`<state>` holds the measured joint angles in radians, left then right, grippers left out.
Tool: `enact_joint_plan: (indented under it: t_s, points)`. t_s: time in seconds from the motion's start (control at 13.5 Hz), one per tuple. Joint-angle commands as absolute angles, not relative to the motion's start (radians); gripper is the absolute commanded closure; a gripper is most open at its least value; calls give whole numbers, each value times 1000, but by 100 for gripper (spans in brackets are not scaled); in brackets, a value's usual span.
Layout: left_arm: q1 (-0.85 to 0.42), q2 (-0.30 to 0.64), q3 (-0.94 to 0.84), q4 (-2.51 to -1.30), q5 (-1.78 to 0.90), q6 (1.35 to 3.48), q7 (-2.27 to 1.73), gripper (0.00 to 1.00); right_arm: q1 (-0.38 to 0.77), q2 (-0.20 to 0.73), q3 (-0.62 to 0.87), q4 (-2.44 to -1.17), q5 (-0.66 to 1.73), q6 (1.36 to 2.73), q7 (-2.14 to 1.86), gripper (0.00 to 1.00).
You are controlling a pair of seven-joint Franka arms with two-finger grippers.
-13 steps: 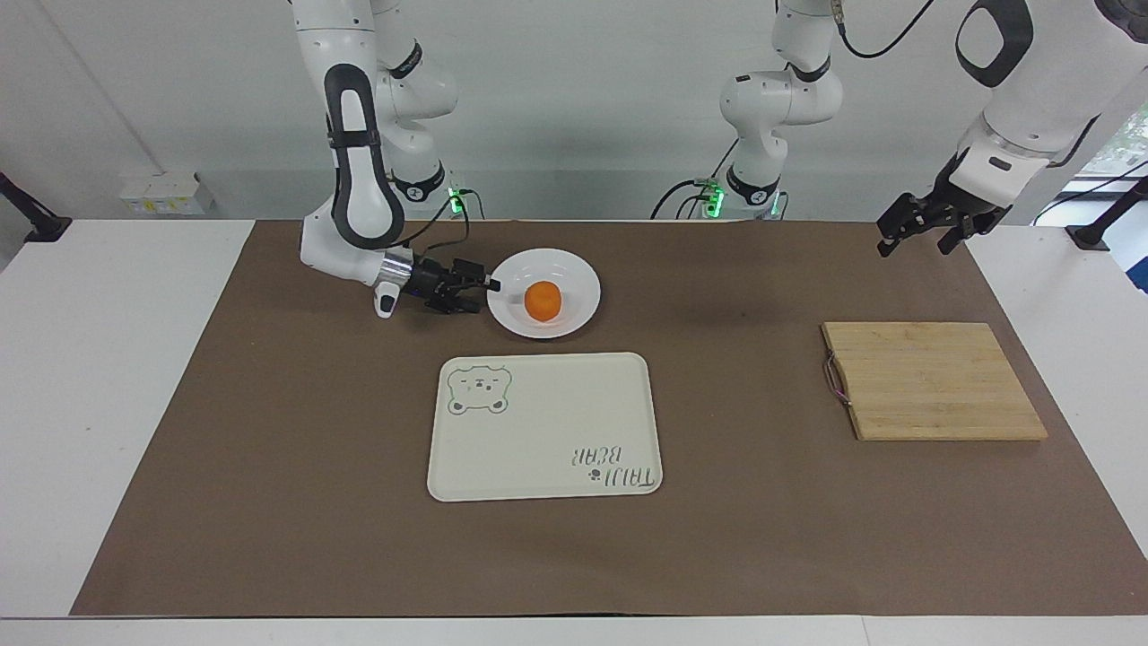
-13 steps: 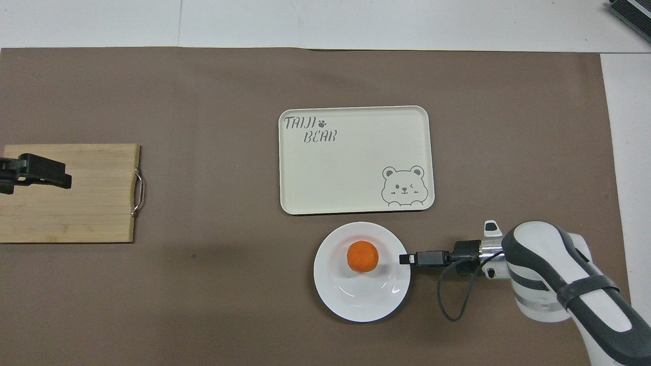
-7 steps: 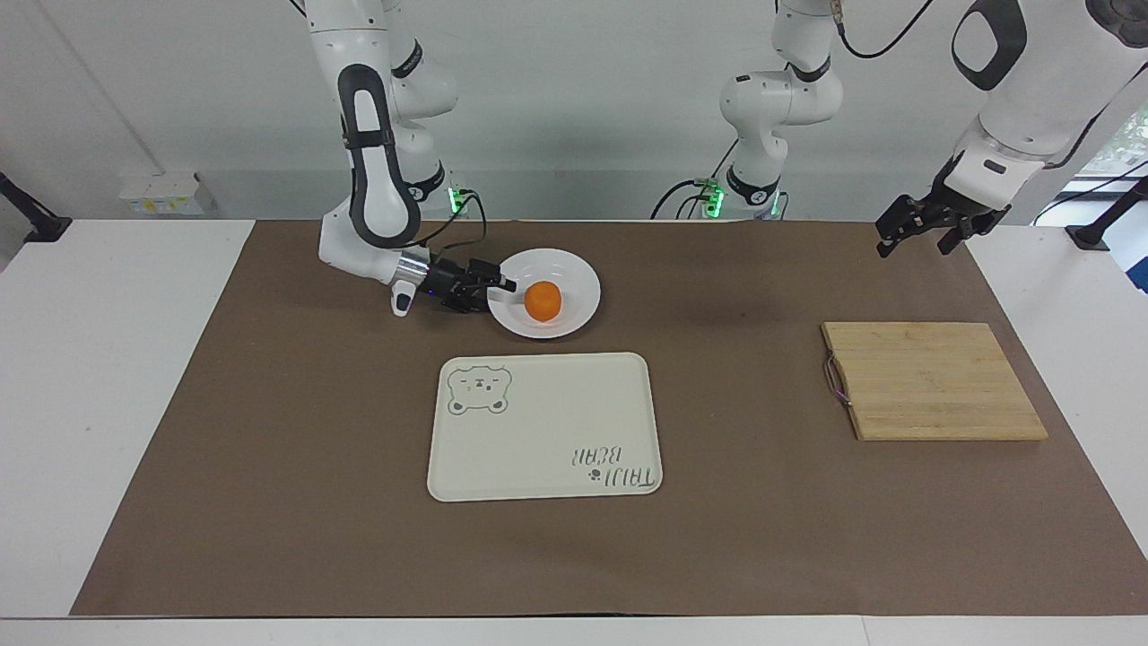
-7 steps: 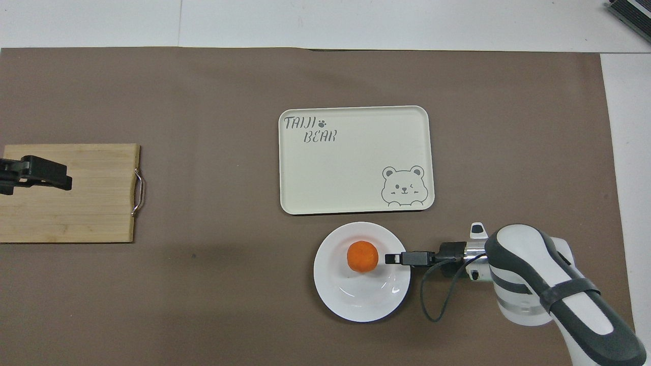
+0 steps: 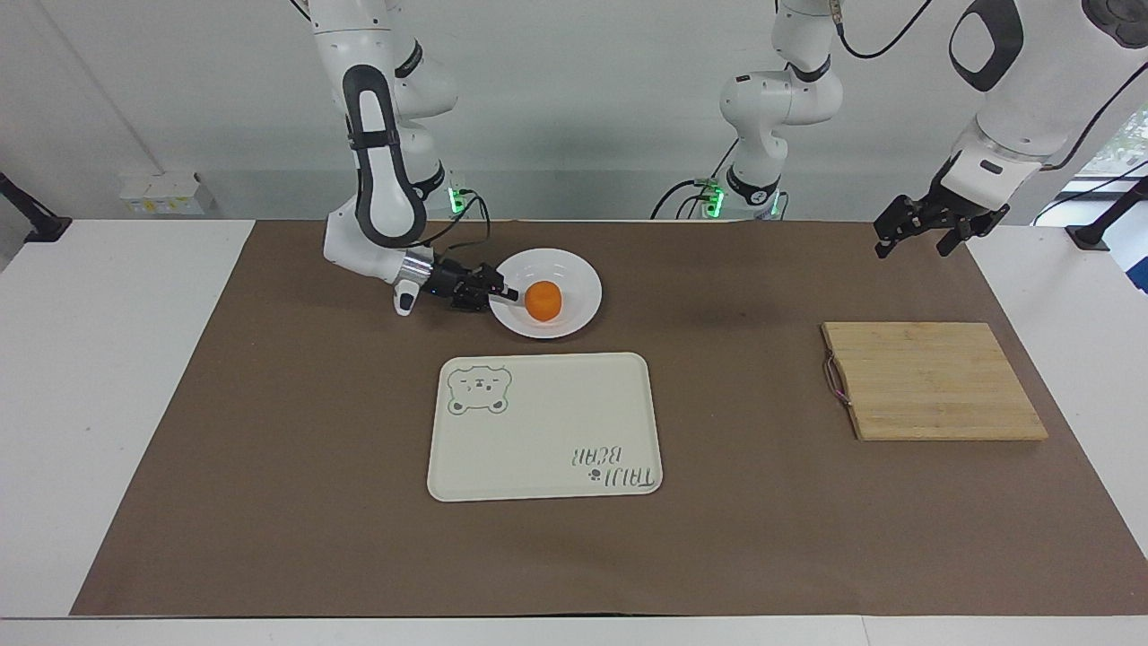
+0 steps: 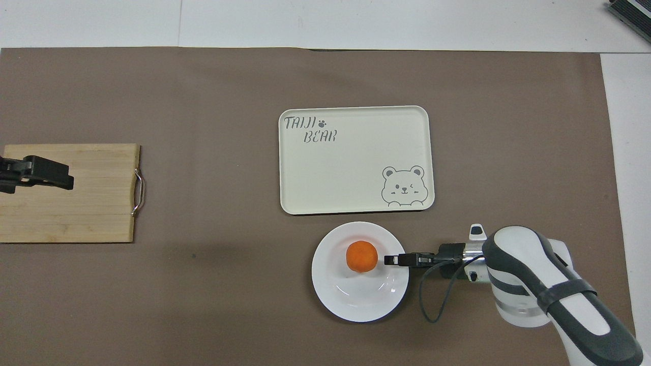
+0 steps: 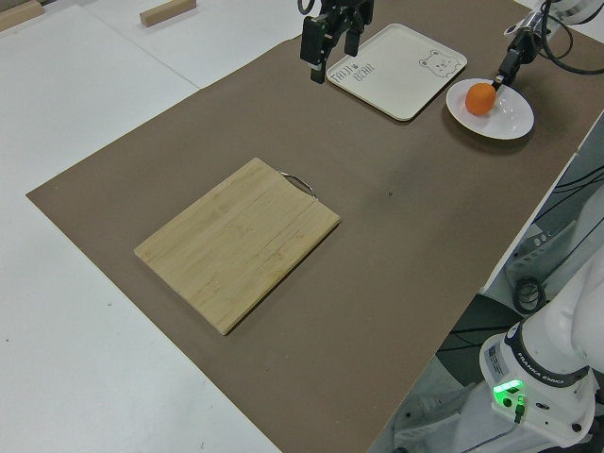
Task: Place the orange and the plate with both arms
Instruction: 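Return the left gripper to rest while the right gripper hooks the plate rim, then slide the plate with the right gripper onto the cream tray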
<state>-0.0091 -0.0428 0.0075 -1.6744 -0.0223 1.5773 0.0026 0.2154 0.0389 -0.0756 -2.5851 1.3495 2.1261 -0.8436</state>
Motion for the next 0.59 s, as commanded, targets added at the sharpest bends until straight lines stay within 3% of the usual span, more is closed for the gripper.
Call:
enact_joint_plan:
  t_s: [0.0, 0.52]
  points:
    - [-12, -71, 9, -1704, -5, 1591, 3, 0, 212, 35, -72, -2593, 1381, 2135, -873, 100]
    - [-8, -66, 9, -1697, -5, 1589, 5, 0, 215, 75, -69, -2468, 1379, 2115, -939, 100]
